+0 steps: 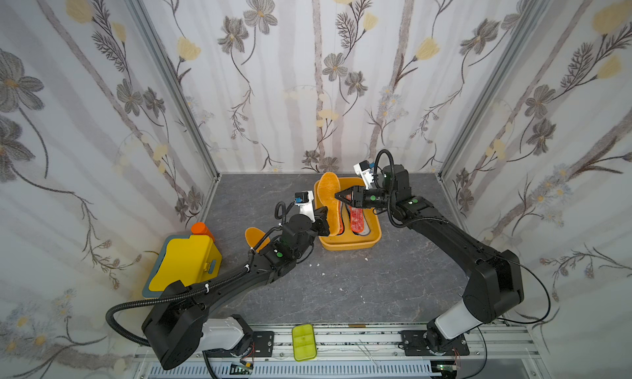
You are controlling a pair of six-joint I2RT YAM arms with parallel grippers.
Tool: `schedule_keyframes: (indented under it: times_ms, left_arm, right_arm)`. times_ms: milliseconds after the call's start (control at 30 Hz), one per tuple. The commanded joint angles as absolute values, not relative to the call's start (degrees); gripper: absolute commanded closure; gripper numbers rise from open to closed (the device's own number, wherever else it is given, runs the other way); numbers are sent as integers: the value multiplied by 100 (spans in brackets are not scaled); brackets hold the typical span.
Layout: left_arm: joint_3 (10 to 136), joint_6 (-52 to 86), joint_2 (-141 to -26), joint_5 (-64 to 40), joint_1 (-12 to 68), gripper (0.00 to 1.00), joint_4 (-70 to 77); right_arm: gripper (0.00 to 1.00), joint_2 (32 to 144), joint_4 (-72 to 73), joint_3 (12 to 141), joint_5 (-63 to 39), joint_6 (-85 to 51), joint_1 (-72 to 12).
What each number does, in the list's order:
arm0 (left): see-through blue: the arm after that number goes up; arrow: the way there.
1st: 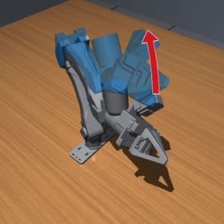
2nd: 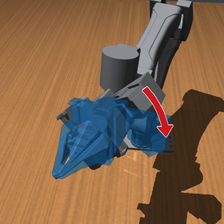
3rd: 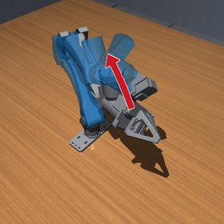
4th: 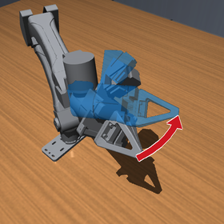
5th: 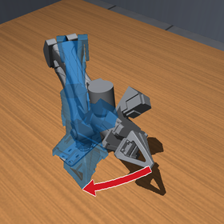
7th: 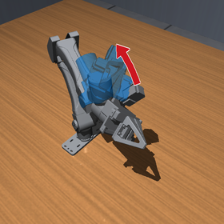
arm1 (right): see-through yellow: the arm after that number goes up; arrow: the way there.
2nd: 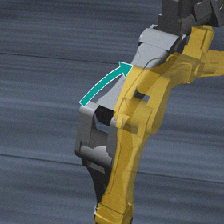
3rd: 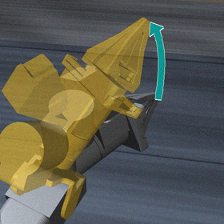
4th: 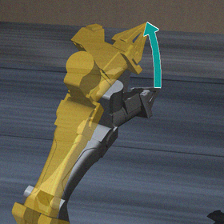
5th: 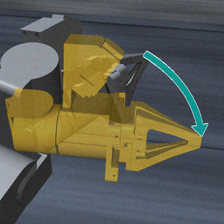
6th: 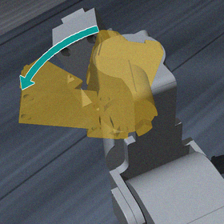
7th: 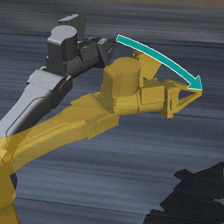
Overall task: Put the insoles into the storage box
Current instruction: Place the insole in the storage box.
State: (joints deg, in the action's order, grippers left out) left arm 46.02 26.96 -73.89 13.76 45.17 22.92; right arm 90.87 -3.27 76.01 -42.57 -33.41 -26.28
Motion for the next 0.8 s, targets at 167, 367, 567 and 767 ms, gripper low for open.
schedule_keyframes:
  times_ms: [167,367,567,767]
  left_arm:
    - [4596,2571,-7286,1664,4521,100,2496]
    - [4566,2566,-7249,1695,4513,100,2541]
    - [4596,2558,-7288,1714,4517,100,2509]
    - [4592,2583,-7337,1706,4515,100,2513]
  right_arm:
    - [57,9284,-75,7593,-4414,-3388,-2671]
    - [58,9308,-43,7609,-4426,-3401,-2694]
    - [62,9308,85,7629,-4526,-3477,-2731]
    - [66,9345,226,7638,-4605,-3580,-2762]
